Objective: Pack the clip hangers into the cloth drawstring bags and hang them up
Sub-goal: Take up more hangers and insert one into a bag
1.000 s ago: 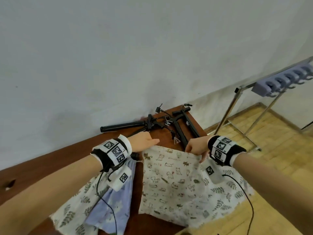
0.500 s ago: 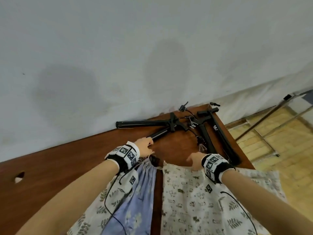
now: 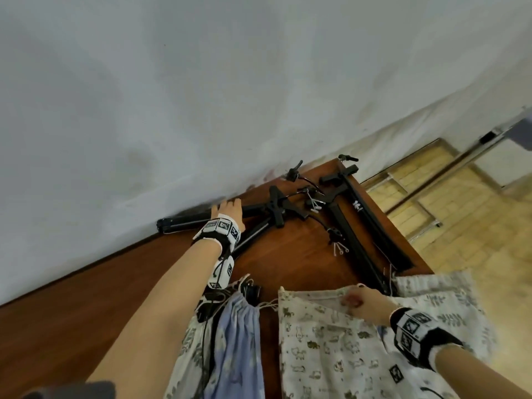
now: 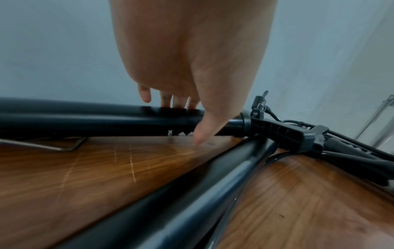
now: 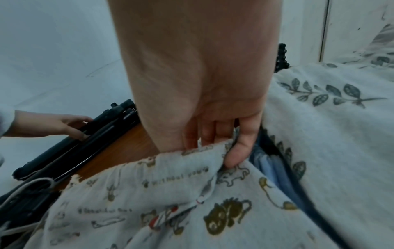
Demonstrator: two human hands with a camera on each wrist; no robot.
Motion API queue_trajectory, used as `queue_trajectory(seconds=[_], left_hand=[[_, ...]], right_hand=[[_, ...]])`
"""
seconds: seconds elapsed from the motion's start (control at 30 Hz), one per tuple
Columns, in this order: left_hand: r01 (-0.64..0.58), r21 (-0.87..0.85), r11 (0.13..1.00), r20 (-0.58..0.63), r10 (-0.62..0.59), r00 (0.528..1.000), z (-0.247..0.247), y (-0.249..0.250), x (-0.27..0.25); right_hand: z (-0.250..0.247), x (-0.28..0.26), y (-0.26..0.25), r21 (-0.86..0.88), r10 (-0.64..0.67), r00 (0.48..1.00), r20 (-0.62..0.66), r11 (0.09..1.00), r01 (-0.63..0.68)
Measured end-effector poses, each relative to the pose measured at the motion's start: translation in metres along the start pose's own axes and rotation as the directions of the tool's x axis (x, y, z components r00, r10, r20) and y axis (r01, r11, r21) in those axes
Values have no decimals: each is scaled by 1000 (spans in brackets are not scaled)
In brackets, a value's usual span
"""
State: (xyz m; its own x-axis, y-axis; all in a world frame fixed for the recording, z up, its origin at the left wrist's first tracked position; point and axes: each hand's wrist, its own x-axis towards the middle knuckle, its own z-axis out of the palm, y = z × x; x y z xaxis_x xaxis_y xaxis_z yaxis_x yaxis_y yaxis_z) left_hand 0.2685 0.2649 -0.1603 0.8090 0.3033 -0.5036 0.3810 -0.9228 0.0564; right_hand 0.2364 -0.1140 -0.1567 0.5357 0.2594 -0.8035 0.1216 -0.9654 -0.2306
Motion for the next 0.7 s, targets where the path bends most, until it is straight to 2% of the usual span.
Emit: queue_trajectory(seconds=[0.23,0.33,0.43,0.53,0.6,0.7], left_hand=[[-41,26,999,-52,42,998,6,-1,2],[-71,-7,997,-122,70,990,-1,-4,-15],[-101,-70,992,-260,80,962,-20,-8,-42],[-123,-206,971,-428,24,904,-45,-14,-73],[-134,-280,951,-479,-17,878,-65,-21,-95],[-201,-369,907,-500,-11,866,-96,-24,-135]], right_hand=[[2,7,-15,-8,0,1000,-14,1000,0],[1,3,-14,-19,-6,1000,0,1000,6],[-4,-7,-13,-34,3,1000,13,999,-3],[-11,-19,-14,-47,-7,999,32,999,9],[-15,-27,-13,-70,-15,1000,12,997,16],[-23,-40,-17,-103,-66,998,-7,993,65]])
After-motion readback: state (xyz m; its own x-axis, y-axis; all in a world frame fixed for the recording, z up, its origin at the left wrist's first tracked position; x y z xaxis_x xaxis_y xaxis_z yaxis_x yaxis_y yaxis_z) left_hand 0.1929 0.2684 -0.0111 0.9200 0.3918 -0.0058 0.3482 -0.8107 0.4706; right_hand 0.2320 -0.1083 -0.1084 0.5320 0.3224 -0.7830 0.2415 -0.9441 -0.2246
